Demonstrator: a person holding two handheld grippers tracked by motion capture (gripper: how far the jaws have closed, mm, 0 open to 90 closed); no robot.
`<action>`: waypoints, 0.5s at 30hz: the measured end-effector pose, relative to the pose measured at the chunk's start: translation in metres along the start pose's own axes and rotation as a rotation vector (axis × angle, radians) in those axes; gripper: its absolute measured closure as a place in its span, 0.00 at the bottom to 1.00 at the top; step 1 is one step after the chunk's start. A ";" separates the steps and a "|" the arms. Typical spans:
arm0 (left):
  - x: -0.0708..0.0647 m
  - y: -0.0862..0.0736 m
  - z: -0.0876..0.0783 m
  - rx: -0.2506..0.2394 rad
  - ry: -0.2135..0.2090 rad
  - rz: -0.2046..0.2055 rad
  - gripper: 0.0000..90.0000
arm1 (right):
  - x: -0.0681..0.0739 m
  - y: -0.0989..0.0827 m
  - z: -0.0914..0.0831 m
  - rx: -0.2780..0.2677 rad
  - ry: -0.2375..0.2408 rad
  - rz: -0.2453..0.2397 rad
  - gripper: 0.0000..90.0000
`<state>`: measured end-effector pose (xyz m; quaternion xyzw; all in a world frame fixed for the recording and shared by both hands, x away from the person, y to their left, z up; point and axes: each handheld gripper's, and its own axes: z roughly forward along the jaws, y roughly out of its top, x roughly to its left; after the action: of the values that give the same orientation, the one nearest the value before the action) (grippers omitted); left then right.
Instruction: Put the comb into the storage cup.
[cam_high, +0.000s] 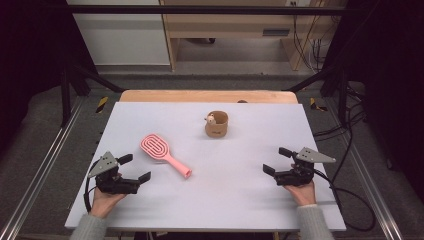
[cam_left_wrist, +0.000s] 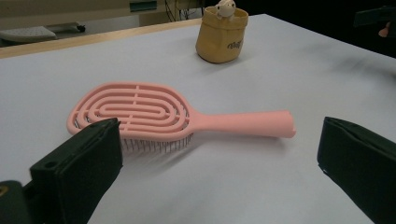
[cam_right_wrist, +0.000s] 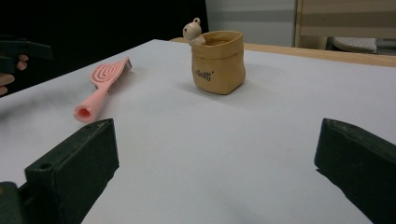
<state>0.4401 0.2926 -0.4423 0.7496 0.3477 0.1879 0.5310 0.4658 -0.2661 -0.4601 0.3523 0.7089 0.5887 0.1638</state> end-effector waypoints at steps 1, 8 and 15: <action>-0.001 0.001 0.000 0.001 0.002 0.001 0.00 | 0.000 0.000 0.000 0.000 0.000 0.000 0.00; -0.005 0.003 0.004 0.011 0.001 0.004 0.00 | 0.000 0.000 0.000 0.000 0.000 -0.002 0.00; -0.009 0.009 0.007 0.012 -0.001 0.001 0.00 | 0.000 0.000 -0.001 -0.002 0.000 -0.006 0.00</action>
<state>0.4414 0.2792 -0.4357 0.7530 0.3480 0.1857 0.5267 0.4651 -0.2667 -0.4593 0.3499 0.7093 0.5890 0.1660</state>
